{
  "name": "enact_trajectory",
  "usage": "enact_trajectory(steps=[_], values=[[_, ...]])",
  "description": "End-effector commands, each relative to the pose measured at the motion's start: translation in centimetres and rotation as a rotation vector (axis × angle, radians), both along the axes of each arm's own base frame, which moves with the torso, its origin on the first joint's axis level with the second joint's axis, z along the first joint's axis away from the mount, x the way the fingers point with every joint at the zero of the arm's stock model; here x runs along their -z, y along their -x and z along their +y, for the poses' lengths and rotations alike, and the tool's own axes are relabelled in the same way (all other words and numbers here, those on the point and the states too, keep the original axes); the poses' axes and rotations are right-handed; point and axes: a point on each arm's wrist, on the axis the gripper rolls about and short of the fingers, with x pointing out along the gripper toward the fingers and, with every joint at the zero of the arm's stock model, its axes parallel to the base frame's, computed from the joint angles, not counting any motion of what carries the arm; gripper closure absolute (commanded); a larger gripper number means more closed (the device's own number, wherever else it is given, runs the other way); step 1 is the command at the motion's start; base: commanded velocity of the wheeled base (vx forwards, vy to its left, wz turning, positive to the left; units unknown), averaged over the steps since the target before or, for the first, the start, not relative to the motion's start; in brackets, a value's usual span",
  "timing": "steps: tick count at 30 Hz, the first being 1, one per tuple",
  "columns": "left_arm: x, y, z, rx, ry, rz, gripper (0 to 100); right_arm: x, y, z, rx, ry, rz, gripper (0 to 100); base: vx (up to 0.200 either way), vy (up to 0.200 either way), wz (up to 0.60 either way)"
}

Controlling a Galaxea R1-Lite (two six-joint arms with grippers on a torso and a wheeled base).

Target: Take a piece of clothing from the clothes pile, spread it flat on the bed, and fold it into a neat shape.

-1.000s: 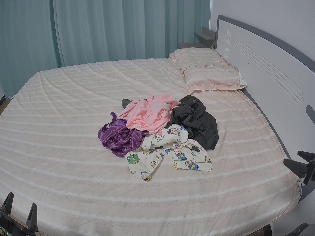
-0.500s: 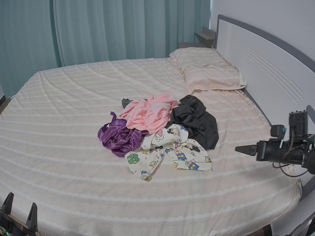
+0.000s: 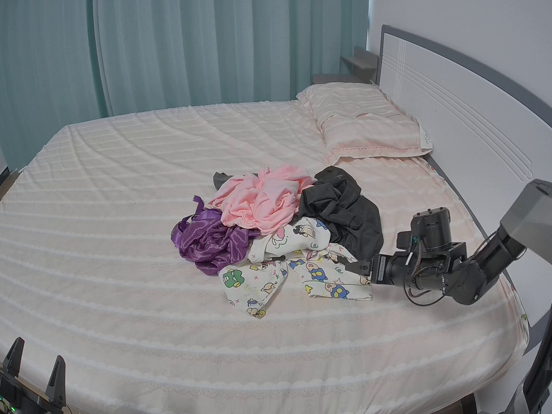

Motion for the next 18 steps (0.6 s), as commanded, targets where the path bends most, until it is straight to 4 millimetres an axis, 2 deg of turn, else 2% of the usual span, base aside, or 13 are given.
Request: enact_trajectory(steps=[1,7,17,18], values=[[0.5,0.0,0.0,0.000,0.001,0.000,0,3.6,-1.7,1.1,0.012,0.039,0.049,0,0.000,0.000,0.00],[0.5,0.0,0.0,0.000,0.001,0.000,0,6.1,-2.8,1.7,0.027,0.069,0.076,0,0.000,0.000,0.00],[0.5,0.0,0.0,-0.002,0.001,-0.001,0,6.7,-3.2,2.1,0.025,0.074,0.076,0,0.000,0.000,0.00],[0.5,0.0,0.0,0.000,0.001,0.000,0,6.6,-3.2,2.6,0.013,0.071,0.068,0,0.000,0.000,0.00]])
